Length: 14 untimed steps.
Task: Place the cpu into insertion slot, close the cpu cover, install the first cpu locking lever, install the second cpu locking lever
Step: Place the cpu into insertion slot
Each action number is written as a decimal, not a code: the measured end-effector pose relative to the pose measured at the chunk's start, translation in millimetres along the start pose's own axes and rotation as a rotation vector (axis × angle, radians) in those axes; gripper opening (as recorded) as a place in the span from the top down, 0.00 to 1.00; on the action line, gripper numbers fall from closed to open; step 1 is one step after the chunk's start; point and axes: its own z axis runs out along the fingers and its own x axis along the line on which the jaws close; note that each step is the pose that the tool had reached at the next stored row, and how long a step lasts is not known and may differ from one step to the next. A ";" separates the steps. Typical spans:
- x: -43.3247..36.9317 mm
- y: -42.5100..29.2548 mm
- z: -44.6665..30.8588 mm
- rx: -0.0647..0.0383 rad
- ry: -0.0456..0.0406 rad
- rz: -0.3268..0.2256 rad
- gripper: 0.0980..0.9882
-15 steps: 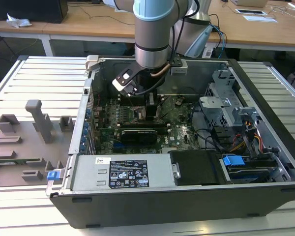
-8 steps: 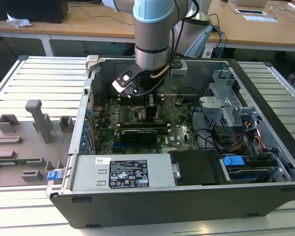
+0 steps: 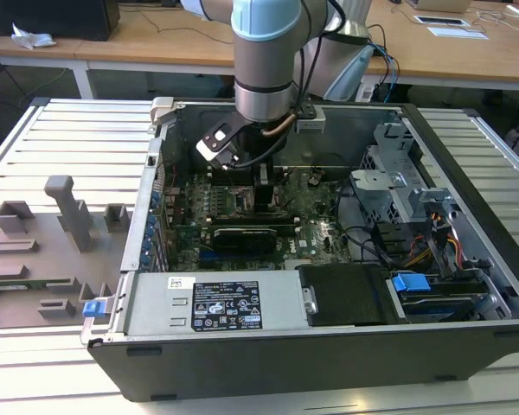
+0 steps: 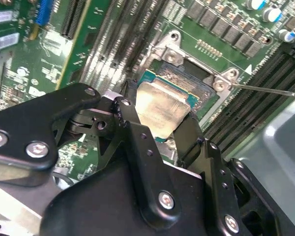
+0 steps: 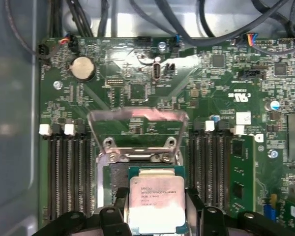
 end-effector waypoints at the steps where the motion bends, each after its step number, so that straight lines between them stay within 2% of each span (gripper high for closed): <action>1: 2.2 -0.3 0.0 0.000 -0.0007 -0.001 0.50; 4: 7.2 -1.9 0.3 0.000 -0.0007 -0.004 0.50; 8: 7.4 -3.3 7.0 0.000 -0.0007 -0.004 0.50; 14: 10.8 -3.6 11.6 0.000 -0.0009 0.001 0.50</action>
